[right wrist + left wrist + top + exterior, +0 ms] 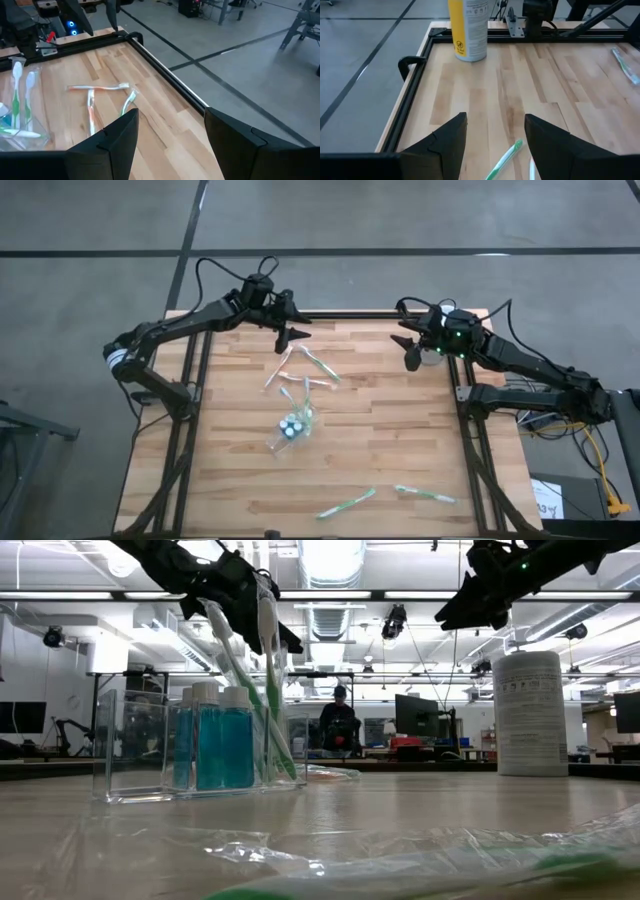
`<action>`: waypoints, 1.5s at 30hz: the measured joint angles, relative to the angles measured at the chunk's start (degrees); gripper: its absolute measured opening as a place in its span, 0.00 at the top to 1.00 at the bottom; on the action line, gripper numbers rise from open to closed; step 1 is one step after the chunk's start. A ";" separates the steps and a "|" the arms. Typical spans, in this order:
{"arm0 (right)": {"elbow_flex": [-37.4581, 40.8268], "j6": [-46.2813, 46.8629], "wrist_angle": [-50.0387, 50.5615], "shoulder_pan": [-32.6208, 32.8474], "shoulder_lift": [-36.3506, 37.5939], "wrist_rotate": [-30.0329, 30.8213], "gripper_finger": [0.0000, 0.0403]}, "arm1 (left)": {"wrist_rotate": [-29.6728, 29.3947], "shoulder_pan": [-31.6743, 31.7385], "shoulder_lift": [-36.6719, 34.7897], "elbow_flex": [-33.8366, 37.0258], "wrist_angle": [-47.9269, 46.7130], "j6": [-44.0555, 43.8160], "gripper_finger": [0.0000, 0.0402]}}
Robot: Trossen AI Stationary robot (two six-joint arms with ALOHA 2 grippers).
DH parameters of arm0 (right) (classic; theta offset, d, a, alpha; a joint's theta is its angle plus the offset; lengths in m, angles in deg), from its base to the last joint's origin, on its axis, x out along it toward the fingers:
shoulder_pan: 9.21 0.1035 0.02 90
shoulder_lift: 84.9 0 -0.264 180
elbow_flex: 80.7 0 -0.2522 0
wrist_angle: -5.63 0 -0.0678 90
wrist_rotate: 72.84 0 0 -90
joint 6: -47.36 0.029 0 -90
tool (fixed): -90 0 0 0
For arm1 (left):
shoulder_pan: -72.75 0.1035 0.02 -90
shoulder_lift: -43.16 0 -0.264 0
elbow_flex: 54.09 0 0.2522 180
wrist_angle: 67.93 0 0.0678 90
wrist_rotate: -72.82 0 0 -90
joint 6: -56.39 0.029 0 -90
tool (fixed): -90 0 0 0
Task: Pick & Place toothbrushing station
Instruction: Put the green toothbrush into the transparent organizer
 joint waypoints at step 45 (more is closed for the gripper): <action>0.04 -0.02 0.09 0.00 -0.39 0.05 0.45 | -14.29 1.91 13.73 -16.56 -34.98 16.29 0.49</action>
